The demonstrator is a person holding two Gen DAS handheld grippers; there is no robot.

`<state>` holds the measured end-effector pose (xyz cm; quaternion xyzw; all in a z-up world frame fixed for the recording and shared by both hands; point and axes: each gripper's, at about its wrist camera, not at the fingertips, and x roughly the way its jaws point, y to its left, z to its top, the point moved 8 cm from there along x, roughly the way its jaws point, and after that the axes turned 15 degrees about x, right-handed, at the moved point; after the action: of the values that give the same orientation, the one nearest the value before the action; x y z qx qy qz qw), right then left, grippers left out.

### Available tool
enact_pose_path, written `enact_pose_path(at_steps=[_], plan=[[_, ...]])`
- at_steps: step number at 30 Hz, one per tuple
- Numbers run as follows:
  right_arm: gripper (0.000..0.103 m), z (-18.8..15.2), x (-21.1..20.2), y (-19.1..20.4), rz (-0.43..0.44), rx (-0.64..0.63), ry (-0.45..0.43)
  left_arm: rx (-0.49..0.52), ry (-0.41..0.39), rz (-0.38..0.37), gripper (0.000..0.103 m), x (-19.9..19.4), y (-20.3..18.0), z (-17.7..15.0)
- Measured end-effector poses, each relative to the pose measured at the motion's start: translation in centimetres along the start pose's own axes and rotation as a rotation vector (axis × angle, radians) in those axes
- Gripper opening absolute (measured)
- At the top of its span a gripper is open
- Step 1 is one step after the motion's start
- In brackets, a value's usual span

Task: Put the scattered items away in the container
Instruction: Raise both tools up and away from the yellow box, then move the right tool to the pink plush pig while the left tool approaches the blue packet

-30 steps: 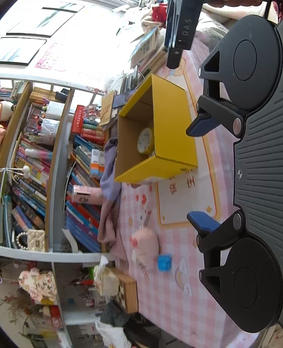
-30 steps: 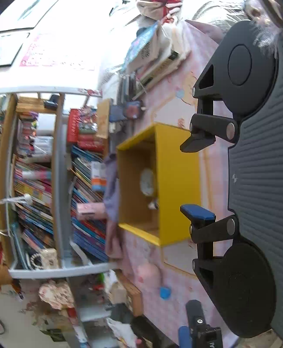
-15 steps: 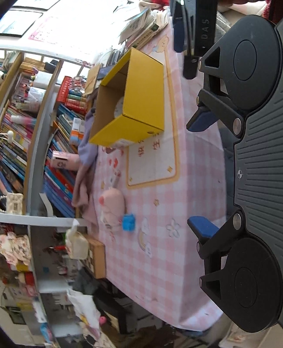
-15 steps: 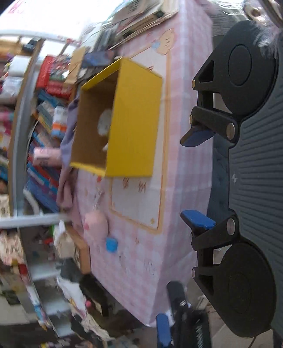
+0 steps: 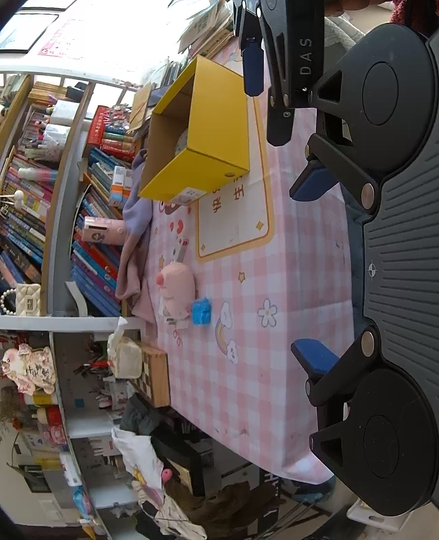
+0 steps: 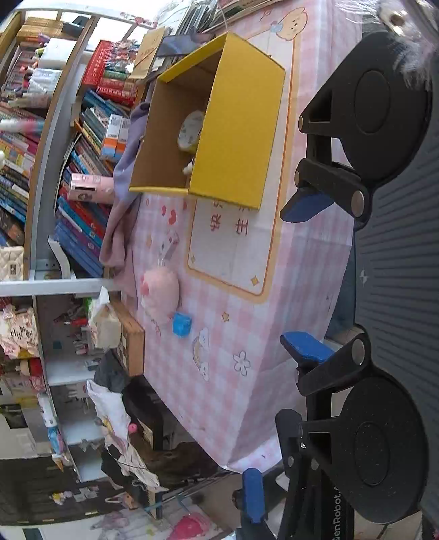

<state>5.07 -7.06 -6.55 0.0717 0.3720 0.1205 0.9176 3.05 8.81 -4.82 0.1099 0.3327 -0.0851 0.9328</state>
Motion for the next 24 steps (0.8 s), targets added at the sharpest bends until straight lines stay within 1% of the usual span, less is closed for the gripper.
enact_pose_path(at_steps=[13, 20, 24], plan=[[0.071, -0.2, 1.2, 2.3, 0.002, -0.019, 0.022, -0.027, 0.014, -0.001, 0.091, 0.1, 2.3, -1.2], [0.075, -0.1, 2.0, 3.7, 0.01, -0.046, 0.041, -0.054, 0.031, 0.002, 0.092, 0.5, 3.6, -1.7], [0.076, 0.3, 2.7, 4.4, 0.019, -0.056, 0.045, -0.057, 0.043, 0.011, 0.092, 0.9, 4.2, -1.9]])
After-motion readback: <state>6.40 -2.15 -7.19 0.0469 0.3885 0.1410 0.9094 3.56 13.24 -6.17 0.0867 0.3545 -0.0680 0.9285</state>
